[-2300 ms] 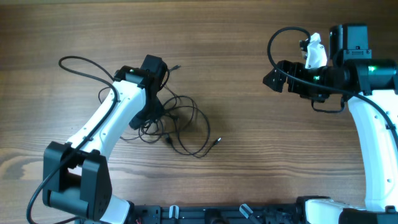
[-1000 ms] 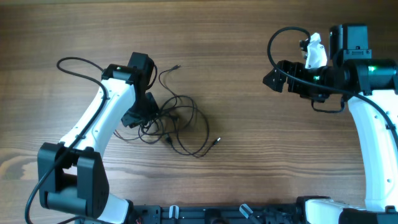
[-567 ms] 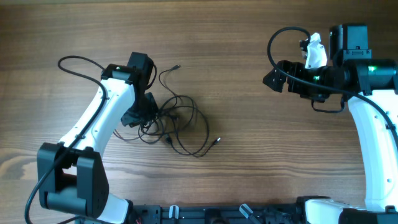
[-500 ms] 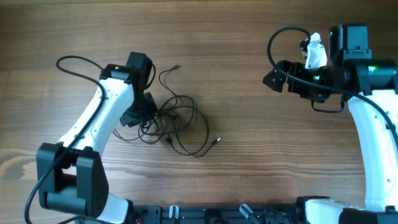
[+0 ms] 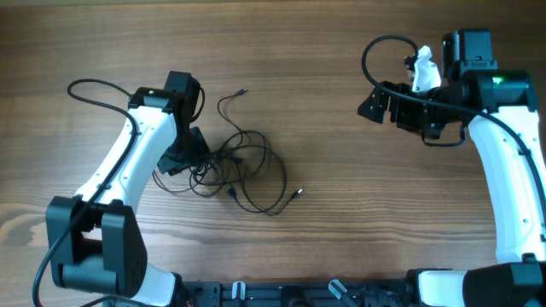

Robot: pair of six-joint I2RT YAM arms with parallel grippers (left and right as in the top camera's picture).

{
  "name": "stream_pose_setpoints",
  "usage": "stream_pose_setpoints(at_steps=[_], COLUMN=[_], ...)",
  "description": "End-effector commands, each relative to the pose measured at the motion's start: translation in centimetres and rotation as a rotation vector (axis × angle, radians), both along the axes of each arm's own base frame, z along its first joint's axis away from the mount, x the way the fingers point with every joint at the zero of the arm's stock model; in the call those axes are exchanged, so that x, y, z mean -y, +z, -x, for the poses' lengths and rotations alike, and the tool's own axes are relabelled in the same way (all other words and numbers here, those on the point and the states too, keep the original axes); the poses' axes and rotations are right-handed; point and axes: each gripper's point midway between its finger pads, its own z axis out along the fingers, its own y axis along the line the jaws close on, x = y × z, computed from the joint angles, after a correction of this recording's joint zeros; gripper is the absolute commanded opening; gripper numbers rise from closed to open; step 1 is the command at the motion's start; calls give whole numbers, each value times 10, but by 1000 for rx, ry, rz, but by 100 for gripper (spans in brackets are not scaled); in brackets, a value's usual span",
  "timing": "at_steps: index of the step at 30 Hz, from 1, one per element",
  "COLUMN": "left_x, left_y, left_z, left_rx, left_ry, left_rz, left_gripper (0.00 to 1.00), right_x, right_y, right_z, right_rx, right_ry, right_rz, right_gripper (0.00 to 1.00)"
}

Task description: Untangle cables

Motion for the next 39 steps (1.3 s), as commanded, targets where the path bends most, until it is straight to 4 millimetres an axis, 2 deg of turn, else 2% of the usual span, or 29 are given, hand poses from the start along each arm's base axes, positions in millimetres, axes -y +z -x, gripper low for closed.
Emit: stream_pose_setpoints(at_steps=[1,8,14,17,24,33,39], left_x=[-6,-22,-19,-12,-10,-14,-13], left_y=[-3,-1,-2,-3,-4,-41,-44], left_z=[9,8,-1,0,0,8,-2], left_rx=[-42,-31,6,-1,-3,14,64], left_ry=[-16,25,26,17,4,3,5], left_rz=[-25,-118,-105,-62,-49,-65,-61], left_gripper=[37,36,36,36,30,34,29], right_x=[-5,-5,-5,-5,-5,-5,-6], right_y=[-4,-4,-4,-4,-4,-4,-3], right_z=[-1,-2,-2,-2,-1,-3,-4], right_rx=[-15,-15,-15,-16,-16,-10,-4], right_ry=[5,5,5,5,5,4,7], right_rz=[-15,-15,-15,-15,-14,-15,-25], right_gripper=[100,100,100,100,100,100,100])
